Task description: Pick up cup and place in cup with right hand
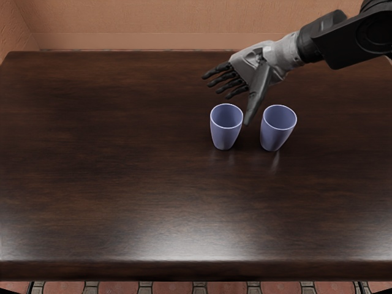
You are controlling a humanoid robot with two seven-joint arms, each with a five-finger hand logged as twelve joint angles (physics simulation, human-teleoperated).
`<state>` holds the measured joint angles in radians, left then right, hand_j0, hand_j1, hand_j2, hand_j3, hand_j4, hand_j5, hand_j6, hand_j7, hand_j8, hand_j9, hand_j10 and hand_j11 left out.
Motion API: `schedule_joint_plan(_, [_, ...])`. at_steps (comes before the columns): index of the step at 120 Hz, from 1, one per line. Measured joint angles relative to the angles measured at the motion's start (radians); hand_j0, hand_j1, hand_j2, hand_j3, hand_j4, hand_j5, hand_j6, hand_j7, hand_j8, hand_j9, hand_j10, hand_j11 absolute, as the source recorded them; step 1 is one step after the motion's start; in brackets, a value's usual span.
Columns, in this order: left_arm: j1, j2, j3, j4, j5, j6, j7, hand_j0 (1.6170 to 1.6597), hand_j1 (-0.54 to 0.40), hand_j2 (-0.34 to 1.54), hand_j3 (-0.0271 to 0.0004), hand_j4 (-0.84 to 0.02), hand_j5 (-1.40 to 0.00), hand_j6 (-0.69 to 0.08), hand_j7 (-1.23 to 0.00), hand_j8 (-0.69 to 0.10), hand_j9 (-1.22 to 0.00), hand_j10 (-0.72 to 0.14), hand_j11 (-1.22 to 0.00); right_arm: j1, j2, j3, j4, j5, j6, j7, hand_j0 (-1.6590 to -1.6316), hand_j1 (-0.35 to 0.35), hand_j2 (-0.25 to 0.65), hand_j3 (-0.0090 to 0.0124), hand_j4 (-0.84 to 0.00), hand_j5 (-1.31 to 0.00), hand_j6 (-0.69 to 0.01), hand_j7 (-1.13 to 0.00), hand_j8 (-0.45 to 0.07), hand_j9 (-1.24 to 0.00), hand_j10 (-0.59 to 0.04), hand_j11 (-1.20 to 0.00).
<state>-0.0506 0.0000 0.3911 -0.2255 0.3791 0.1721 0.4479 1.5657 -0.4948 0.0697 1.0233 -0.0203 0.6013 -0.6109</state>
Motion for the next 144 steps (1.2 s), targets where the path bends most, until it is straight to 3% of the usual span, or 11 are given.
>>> schedule_joint_plan(18, [0.001, 0.000, 0.000, 0.000, 0.000, 0.000, 0.000, 1.6581, 0.349, 0.00, 0.0000, 0.000, 0.00, 0.000, 0.00, 0.000, 0.00, 0.000, 0.00, 0.034, 0.052, -0.050, -0.013, -0.119, -0.081, 0.000, -1.6581, -0.313, -0.006, 0.0000, -0.031, -0.04, -0.031, -0.04, -0.030, -0.04, -0.030, -0.04])
schedule_joint_plan(37, [0.001, 0.000, 0.000, 0.000, 0.000, 0.000, 0.000, 1.6581, 0.349, 0.00, 0.0000, 0.000, 0.00, 0.000, 0.00, 0.000, 0.00, 0.000, 0.00, 0.069, 0.088, -0.131, -0.007, -0.159, -0.134, 0.000, -1.6581, -0.314, -0.006, 0.0000, -0.031, -0.04, -0.031, -0.04, -0.031, -0.04, -0.030, -0.04])
schedule_joint_plan(57, [0.001, 0.000, 0.000, 0.000, 0.000, 0.000, 0.000, 1.6581, 0.349, 0.00, 0.0000, 0.000, 0.00, 0.000, 0.00, 0.000, 0.00, 0.000, 0.00, 0.096, 0.099, -0.170, 0.047, -0.164, -0.231, 0.000, -1.6581, -0.313, -0.006, 0.0000, -0.032, -0.04, -0.032, -0.04, -0.032, -0.04, -0.031, -0.04])
schedule_joint_plan(78, [0.002, 0.000, 0.000, 0.000, 0.000, 0.000, 0.000, 1.6581, 0.349, 0.00, 0.0000, 0.000, 0.00, 0.000, 0.00, 0.000, 0.00, 0.000, 0.00, 0.139, 0.146, -0.260, 0.072, -0.171, -0.335, 0.000, -1.6581, -0.312, -0.006, 0.0000, -0.032, -0.04, -0.033, -0.04, -0.032, -0.04, -0.032, -0.04])
schedule_joint_plan(101, [0.002, 0.000, 0.000, 0.000, 0.000, 0.000, 0.000, 1.6581, 0.349, 0.00, 0.0000, 0.000, 0.00, 0.000, 0.00, 0.000, 0.00, 0.000, 0.00, 0.202, 0.170, -0.353, 0.151, -0.189, -0.475, 0.000, -1.6581, -0.312, -0.006, 0.0000, -0.032, -0.04, -0.033, -0.04, -0.033, -0.04, -0.032, -0.04])
schedule_joint_plan(144, [0.003, 0.000, 0.000, 0.000, 0.000, 0.000, 0.000, 1.6581, 0.349, 0.00, 0.0000, 0.000, 0.00, 0.000, 0.00, 0.000, 0.00, 0.000, 0.00, 0.211, 0.226, -0.449, 0.223, -0.237, -0.646, 0.000, -1.6581, -0.310, -0.006, 0.0000, -0.034, -0.04, -0.035, -0.04, -0.034, -0.04, -0.034, -0.04])
